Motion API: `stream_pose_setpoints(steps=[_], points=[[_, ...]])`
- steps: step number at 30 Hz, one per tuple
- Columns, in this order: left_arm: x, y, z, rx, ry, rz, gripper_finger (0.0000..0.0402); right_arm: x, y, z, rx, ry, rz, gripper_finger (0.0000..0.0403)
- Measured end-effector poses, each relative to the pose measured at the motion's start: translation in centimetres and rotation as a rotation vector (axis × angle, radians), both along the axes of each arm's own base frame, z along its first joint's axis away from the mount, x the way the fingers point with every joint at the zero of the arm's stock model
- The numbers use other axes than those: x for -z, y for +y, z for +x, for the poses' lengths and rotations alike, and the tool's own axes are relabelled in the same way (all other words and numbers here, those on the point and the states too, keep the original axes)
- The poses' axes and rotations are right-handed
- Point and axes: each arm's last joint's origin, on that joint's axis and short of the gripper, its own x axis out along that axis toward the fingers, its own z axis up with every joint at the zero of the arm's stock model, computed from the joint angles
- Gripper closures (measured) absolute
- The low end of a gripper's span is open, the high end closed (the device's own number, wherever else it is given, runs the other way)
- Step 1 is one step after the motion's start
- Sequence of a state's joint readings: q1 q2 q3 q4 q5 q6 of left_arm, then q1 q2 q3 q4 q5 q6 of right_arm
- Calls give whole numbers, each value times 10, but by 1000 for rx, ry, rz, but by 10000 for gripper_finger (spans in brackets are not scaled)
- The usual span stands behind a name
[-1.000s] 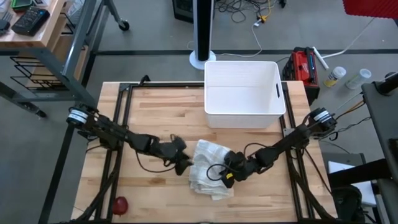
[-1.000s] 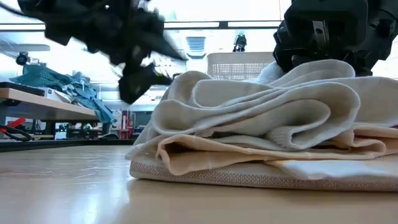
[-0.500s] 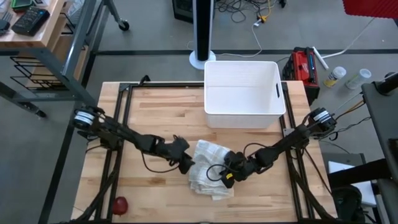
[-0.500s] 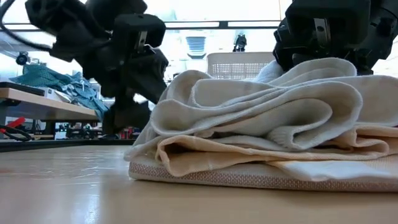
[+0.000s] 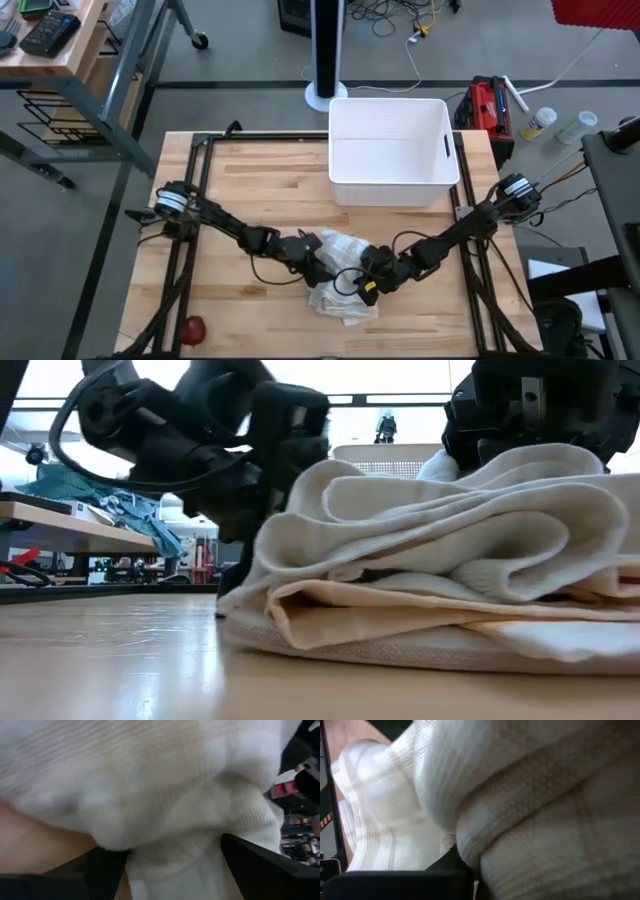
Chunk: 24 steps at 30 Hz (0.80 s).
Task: Fold towel
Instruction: Put the stack of towels into the laundry bin
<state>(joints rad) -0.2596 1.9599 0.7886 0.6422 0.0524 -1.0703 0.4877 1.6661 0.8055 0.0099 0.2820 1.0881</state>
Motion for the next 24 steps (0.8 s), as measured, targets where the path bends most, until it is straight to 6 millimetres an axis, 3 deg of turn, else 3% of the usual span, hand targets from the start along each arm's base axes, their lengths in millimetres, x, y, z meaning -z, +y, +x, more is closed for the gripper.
stream_pose_setpoints(steps=[4, 7, 10, 15, 16, 21, 24], points=[[-1, -5, 15, 20, 29, 11, 90, 0, 1, 0, -5, 1, 3, 334], [-2, -6, 19, 39, 38, 37, 124, 0, 1, 0, -11, 0, -1, 334], [-4, -7, 21, 40, 18, 71, 192, 0, 1, 0, -16, -6, -5, 334], [-12, -9, 24, 59, -65, 101, 361, -3, 3, 1, -40, -28, -17, 334], [-14, -10, 24, 60, -74, 101, 373, -5, 4, 2, -45, -33, -18, 334], [-33, -11, 21, 73, -117, 106, 352, -19, 9, 2, -63, -81, -17, 334], [-49, -11, 19, 88, -157, 117, 361, -31, 10, 0, -73, -116, -7, 334]])
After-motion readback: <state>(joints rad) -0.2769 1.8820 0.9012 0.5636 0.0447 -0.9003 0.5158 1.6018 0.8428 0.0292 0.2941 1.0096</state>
